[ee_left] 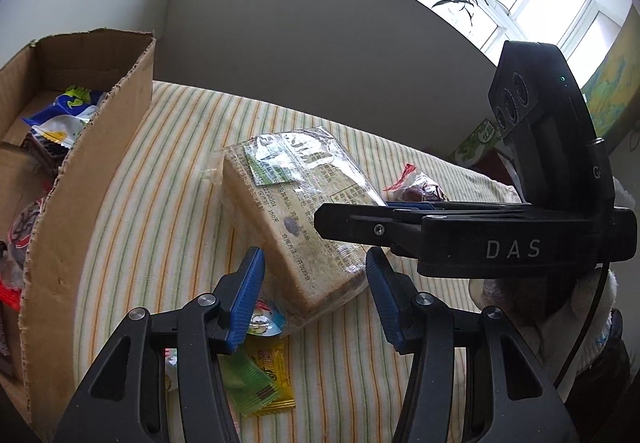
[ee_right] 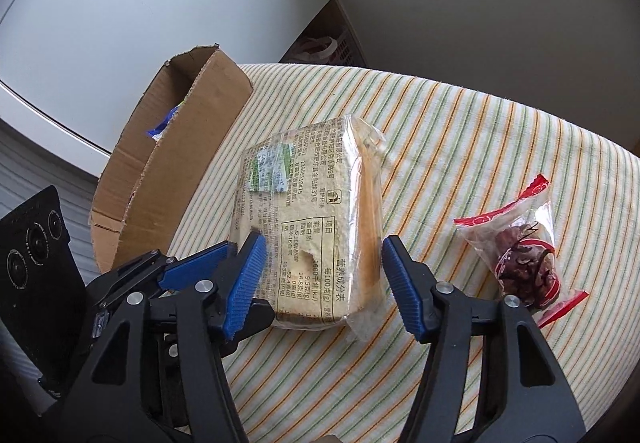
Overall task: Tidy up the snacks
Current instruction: 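Close both tools on the plastic-wrapped bread loaf from its two ends, then lift the bread loaf with both tools into the box and open them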
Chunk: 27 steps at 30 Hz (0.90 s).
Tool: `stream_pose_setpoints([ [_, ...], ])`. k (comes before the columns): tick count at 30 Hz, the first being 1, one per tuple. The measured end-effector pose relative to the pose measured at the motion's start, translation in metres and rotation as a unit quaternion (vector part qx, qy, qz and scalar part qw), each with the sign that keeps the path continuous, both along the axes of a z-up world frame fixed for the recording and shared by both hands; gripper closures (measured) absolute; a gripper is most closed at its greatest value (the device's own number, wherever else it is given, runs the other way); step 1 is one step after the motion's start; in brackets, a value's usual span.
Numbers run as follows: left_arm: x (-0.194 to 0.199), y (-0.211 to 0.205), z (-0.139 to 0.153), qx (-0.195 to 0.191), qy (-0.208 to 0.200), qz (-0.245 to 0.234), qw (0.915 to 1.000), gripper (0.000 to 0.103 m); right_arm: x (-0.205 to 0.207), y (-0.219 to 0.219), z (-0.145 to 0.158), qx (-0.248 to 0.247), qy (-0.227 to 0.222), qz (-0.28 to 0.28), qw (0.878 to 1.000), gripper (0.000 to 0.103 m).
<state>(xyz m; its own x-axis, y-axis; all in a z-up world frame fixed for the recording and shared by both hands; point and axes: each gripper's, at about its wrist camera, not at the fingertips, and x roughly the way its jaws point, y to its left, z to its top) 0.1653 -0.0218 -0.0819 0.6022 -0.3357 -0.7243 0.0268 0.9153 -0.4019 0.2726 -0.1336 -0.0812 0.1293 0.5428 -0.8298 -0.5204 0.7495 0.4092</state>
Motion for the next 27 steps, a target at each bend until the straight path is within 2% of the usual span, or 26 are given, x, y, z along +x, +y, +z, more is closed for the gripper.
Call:
stream_pose_setpoints([
  [4,-0.001,0.000,0.001,-0.002,-0.004,-0.004,1.0000,0.057,-0.002,0.000,0.002,-0.001,0.000,-0.004,1.000,0.048],
  [11,-0.010,-0.005,0.011,0.007,-0.017,-0.013,0.9997,0.057,-0.010,-0.002,0.010,-0.004,-0.003,-0.012,1.000,0.050],
  [27,-0.046,0.009,0.051,0.003,-0.084,-0.012,0.9964,0.057,-0.043,0.012,0.064,0.001,-0.055,-0.007,0.998,0.051],
])
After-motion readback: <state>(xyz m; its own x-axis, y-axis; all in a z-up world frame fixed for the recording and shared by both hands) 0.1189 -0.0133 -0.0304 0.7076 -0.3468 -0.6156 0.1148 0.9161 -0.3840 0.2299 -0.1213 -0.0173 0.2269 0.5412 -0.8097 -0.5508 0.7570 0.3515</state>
